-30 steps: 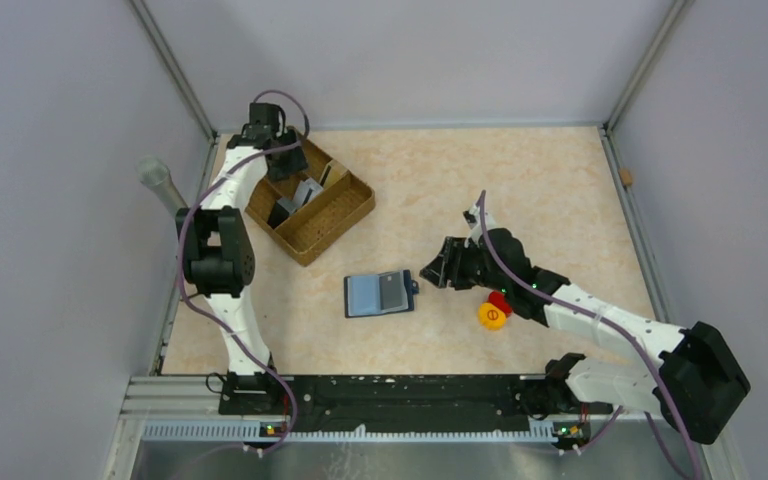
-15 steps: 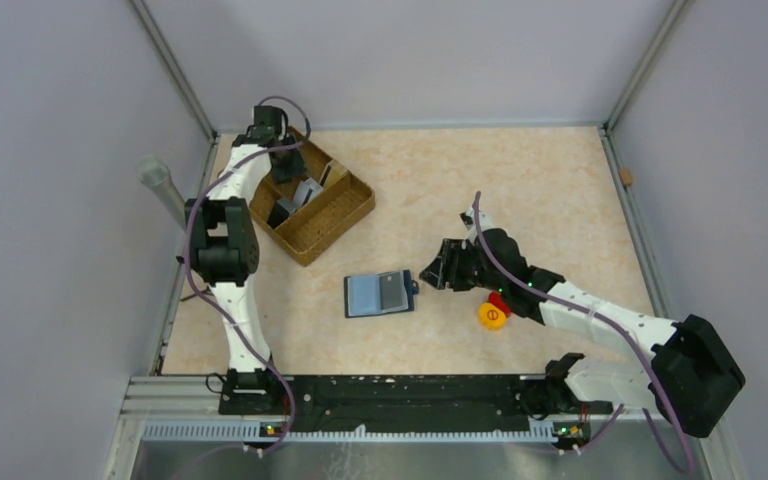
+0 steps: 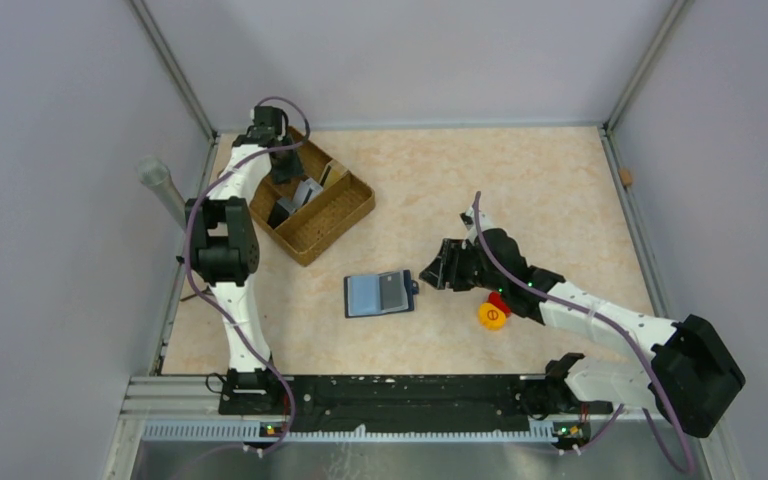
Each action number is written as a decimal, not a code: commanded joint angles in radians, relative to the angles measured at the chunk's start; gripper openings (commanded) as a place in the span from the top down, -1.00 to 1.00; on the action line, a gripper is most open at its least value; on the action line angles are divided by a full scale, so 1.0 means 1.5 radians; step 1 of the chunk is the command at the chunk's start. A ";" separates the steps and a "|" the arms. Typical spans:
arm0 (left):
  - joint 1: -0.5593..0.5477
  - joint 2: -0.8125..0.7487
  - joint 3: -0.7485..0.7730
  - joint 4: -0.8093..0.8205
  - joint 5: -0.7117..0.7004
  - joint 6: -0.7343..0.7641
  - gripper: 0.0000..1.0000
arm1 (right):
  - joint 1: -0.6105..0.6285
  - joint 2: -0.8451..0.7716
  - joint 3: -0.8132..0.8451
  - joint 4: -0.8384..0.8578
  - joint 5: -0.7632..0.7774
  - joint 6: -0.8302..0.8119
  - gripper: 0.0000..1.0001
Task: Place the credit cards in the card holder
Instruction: Move the storage box to the center of the board.
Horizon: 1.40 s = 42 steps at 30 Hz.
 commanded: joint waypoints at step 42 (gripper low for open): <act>0.004 -0.063 -0.079 0.016 -0.012 0.002 0.27 | -0.007 -0.007 0.005 0.029 -0.006 0.007 -0.08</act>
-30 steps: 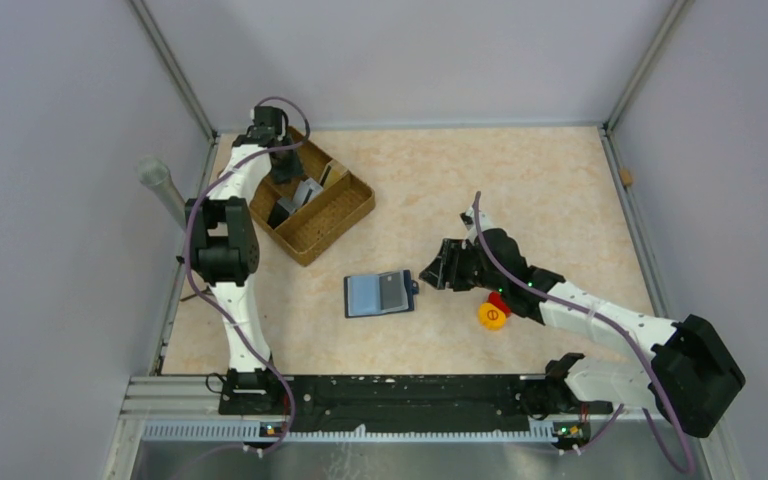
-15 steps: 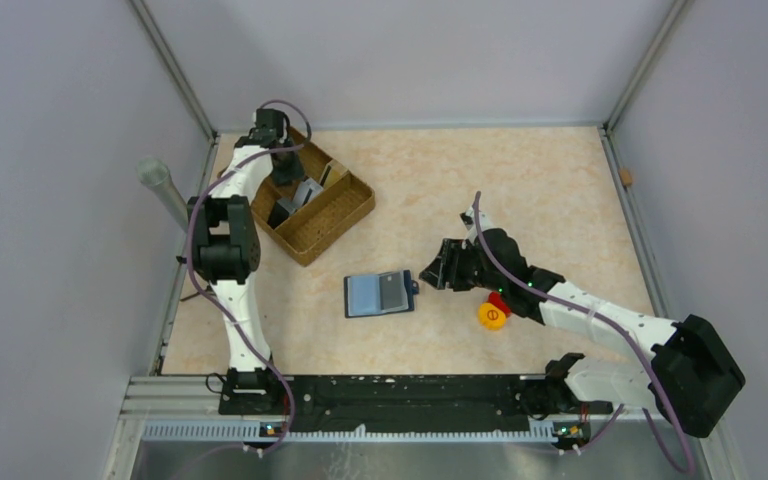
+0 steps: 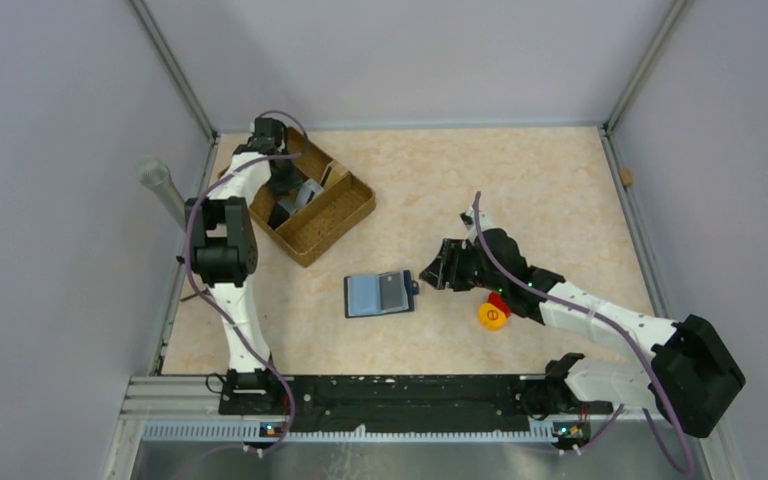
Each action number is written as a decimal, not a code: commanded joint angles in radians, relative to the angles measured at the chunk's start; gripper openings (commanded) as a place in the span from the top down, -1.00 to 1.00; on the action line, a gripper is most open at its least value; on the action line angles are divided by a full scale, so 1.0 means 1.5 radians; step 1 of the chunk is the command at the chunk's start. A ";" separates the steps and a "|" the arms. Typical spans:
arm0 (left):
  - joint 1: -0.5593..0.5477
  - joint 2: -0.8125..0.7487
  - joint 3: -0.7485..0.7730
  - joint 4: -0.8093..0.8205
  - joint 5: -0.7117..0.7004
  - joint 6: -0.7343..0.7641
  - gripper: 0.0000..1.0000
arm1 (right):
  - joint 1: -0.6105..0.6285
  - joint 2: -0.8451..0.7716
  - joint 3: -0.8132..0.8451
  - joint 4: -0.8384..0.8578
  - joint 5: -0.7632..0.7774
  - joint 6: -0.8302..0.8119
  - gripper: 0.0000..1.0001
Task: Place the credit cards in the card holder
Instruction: Move the storage box to the center of the board.
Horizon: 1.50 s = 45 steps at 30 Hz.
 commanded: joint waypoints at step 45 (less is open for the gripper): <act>0.001 -0.293 -0.131 -0.028 0.123 -0.008 -0.64 | -0.030 0.880 1.060 -0.321 0.118 -0.246 -0.07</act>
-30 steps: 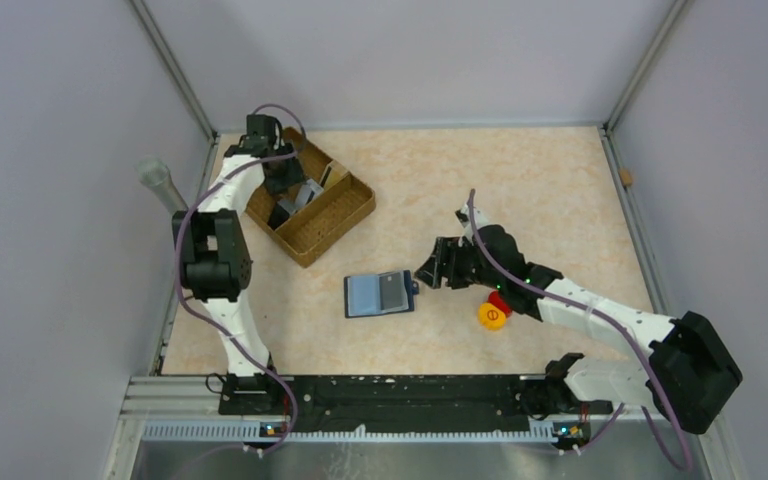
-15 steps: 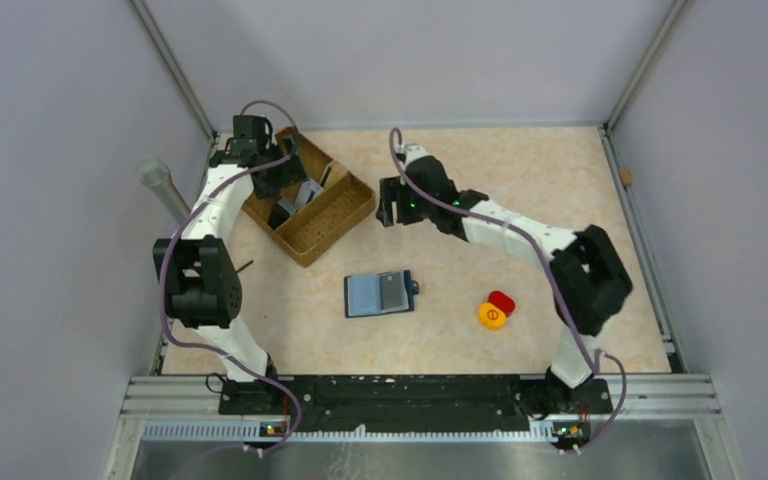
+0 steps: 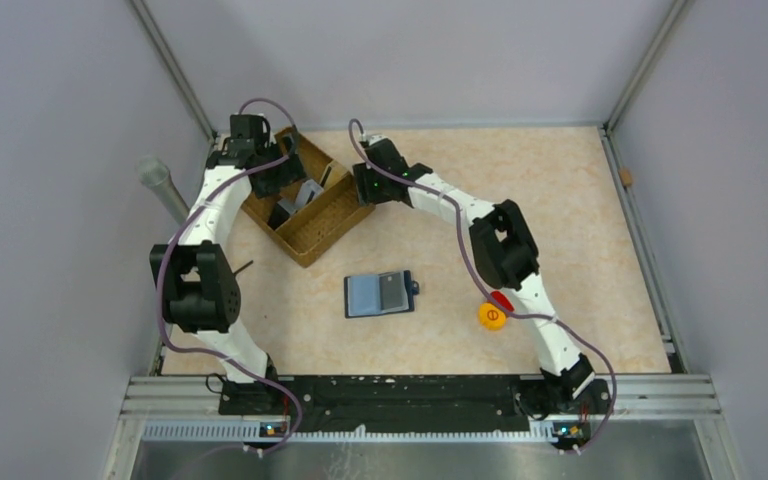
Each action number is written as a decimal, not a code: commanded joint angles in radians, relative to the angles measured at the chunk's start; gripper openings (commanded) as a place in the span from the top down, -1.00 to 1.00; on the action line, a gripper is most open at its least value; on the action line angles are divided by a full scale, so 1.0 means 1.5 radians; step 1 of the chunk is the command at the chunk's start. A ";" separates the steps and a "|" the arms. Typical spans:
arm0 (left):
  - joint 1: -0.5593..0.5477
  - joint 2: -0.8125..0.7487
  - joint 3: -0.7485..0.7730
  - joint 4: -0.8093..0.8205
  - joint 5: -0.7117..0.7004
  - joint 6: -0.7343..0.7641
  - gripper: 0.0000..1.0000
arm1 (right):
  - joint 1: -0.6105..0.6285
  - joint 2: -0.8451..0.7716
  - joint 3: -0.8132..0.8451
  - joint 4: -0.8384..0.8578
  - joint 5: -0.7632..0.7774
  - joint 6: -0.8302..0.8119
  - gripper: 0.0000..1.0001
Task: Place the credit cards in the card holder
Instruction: Move the storage box to the center of the board.
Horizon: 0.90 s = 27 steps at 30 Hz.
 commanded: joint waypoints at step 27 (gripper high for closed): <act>-0.015 -0.006 0.010 -0.002 0.050 -0.009 -0.61 | -0.110 -0.238 -0.331 -0.071 0.268 0.224 1.00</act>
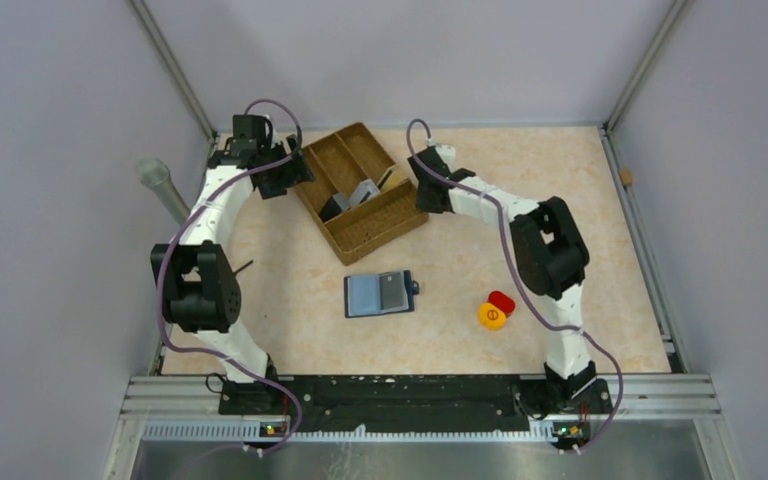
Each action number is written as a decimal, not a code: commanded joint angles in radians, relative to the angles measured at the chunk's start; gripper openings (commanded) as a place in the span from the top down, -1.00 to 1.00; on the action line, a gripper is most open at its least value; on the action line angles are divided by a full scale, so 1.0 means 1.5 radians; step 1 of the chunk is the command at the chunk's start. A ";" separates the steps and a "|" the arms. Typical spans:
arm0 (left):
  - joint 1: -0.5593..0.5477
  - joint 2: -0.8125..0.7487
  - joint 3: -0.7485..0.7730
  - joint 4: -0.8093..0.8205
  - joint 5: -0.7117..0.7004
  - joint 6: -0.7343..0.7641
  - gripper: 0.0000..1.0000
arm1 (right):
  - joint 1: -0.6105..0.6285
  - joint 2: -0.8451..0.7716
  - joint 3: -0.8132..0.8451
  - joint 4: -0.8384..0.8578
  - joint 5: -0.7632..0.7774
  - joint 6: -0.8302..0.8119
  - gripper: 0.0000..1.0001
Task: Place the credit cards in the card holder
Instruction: Move the storage box to the center of the board, then pick up the credit card from the storage box.
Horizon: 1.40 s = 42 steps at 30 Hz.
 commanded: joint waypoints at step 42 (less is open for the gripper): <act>-0.186 0.184 -0.006 0.018 0.107 -0.055 -0.24 | -0.084 -0.017 0.087 0.026 -0.258 -0.186 -0.32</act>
